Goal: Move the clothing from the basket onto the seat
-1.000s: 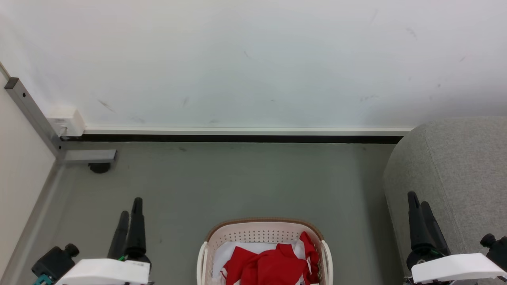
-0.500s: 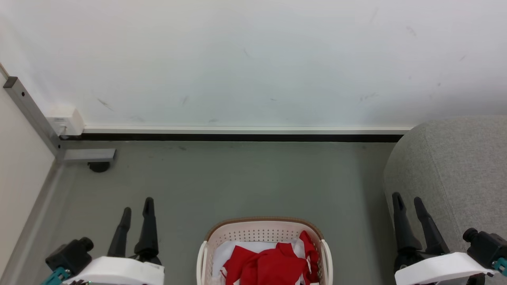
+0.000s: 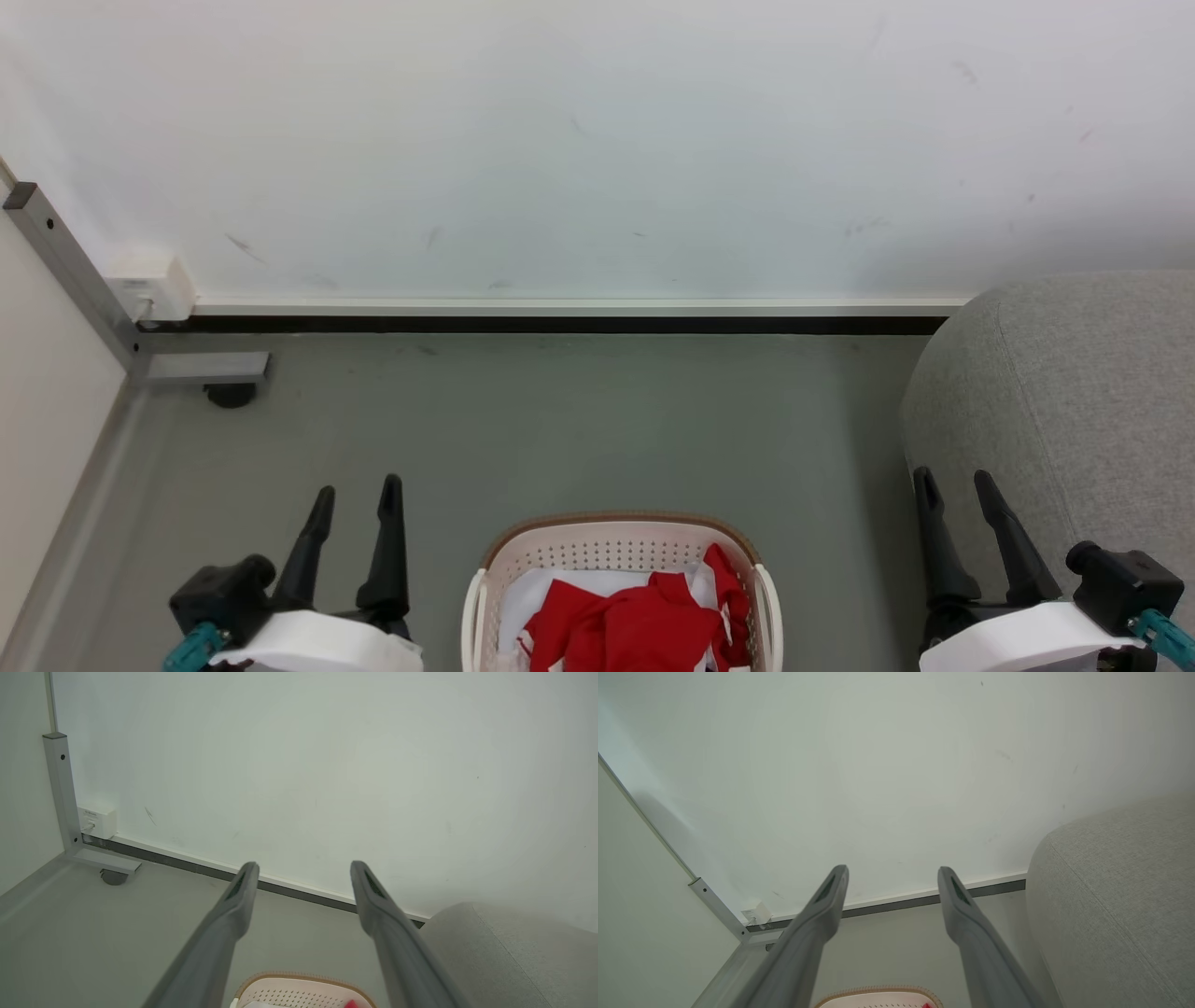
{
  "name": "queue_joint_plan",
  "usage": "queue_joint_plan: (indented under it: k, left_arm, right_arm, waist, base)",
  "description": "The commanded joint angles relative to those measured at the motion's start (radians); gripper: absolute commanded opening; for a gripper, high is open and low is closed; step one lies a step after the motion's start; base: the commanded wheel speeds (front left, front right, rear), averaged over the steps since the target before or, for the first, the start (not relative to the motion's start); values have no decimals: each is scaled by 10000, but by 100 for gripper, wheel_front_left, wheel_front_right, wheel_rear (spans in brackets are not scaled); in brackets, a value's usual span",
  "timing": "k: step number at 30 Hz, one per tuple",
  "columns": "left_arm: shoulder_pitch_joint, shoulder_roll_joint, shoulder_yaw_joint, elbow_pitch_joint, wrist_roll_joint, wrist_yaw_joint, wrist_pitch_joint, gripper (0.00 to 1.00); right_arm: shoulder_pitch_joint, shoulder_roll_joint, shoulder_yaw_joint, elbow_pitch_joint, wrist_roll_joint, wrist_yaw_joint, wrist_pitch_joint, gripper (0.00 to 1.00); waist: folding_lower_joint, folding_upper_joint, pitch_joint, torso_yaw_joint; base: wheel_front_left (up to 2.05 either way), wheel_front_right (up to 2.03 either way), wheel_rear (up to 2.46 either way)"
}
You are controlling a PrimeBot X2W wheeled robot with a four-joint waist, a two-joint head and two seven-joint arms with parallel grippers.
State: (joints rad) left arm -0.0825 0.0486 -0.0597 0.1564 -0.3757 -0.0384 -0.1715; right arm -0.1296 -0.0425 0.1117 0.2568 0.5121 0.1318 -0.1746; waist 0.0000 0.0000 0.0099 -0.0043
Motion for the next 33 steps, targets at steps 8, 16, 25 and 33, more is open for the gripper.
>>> queue_joint_plan:
  k: [8,16,25,33]
  left_arm:
    - [-132,129,-122,-51,875,141,-259,100]
    - [-165,137,-240,-30,1574,182,-454,100]
    - [-185,142,-333,10,2291,205,-646,100]
    - [-221,138,-397,-17,2878,236,-789,100]
  right_arm:
    - [-314,-97,99,265,-899,-15,-242,100]
    - [-391,-102,249,401,-1466,-16,-414,100]
    - [-497,-106,410,500,-1988,-18,-595,100]
    - [-523,-109,538,484,-2426,-19,-758,100]
  waist:
    - [0,0,-14,11]
    - [0,0,-6,2]
    - [0,0,10,-23]
    - [0,0,30,-32]
  base:
    - [0,0,0]
    - [0,0,0]
    - [0,0,0]
    - [0,0,0]
